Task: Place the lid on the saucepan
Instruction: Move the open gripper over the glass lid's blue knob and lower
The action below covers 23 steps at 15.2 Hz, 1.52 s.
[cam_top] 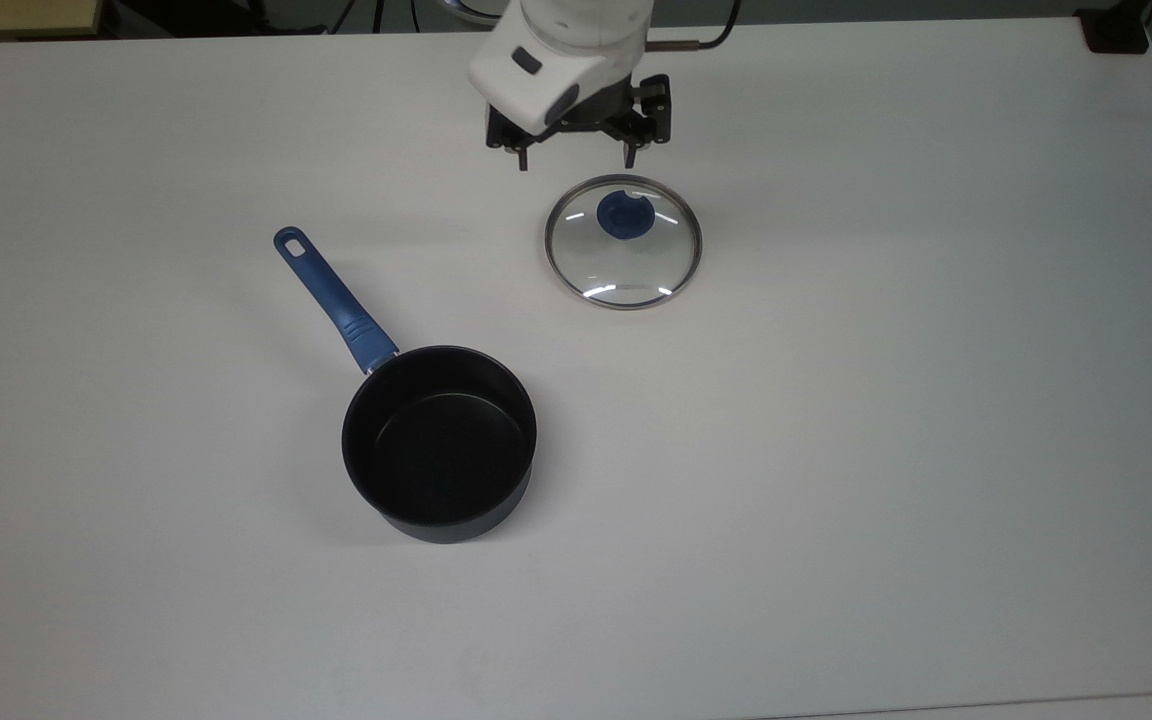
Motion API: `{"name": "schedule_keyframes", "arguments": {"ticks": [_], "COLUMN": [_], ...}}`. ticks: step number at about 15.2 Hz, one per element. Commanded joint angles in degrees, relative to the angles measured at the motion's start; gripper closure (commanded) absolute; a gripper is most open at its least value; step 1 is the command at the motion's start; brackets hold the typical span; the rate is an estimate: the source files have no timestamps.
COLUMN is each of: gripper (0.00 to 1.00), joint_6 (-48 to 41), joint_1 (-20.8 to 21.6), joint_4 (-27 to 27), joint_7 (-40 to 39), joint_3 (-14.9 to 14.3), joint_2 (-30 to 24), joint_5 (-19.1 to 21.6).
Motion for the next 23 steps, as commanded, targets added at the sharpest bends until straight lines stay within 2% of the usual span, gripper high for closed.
{"name": "schedule_keyframes", "arguments": {"ticks": [1, 3, 7, 10, 21, 23], "gripper": [0.00, 0.00, 0.00, 0.00, 0.00, 0.00], "joint_6": [3.7, 8.8, 11.5, 13.1, 15.9, 16.8], "joint_1": [0.7, 1.0, 1.0, 1.0, 0.9, 1.0], "joint_4": [-5.0, -8.3, -12.2, -12.6, -14.4, -14.3], "joint_7": [2.1, 7.7, 9.5, 13.4, 17.7, 18.3], "joint_3": [1.7, 2.7, 5.1, 5.1, 5.1, 5.1], "joint_2": [-0.9, -1.0, -0.9, -0.3, 1.5, 3.2], "joint_5": [0.8, 0.6, 0.3, 0.3, 0.2, 0.2]}}
